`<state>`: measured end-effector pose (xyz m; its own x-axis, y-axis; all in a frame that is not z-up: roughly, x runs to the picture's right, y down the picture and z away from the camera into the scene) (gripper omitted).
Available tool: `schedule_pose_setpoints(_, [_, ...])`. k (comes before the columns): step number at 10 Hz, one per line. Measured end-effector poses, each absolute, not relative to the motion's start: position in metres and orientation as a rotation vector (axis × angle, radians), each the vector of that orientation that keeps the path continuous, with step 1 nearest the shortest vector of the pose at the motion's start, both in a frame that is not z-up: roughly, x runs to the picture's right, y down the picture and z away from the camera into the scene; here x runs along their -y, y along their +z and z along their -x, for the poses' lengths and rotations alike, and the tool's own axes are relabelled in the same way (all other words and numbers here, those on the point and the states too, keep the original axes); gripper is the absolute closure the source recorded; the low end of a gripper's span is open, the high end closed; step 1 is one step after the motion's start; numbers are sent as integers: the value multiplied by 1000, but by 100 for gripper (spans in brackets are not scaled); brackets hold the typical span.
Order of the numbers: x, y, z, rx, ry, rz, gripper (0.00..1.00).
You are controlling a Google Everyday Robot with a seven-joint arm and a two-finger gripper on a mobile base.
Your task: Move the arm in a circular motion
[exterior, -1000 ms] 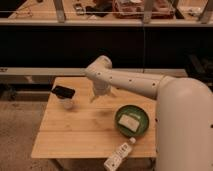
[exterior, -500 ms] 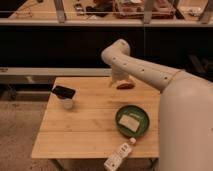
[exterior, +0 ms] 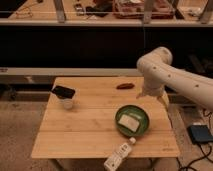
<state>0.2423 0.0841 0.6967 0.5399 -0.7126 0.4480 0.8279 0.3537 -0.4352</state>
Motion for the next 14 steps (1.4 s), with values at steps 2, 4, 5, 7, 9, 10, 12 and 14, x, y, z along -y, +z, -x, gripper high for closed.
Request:
schedule_pose_setpoints(2, [-132,664,-224,256,-906,646,20])
schedule_pose_setpoints(4, [-169,645,-183,335,-933,630,20])
schedule_pose_setpoints(5, [-178,643,-164,371,-973,625,20])
schedule_pose_setpoints(7, [-191,653,-112,471,-1093,605,20])
schedule_pose_setpoints(9, [-194,689,-25,623,-1264,548,20])
schedule_pose_setpoints(10, [-189,710,13,681,-1339,514,20])
schedule_pose_setpoints(12, [-166,761,78,750,-1506,458,20])
schedule_pose_setpoints(14, [-104,820,72,666,-1656,468,20])
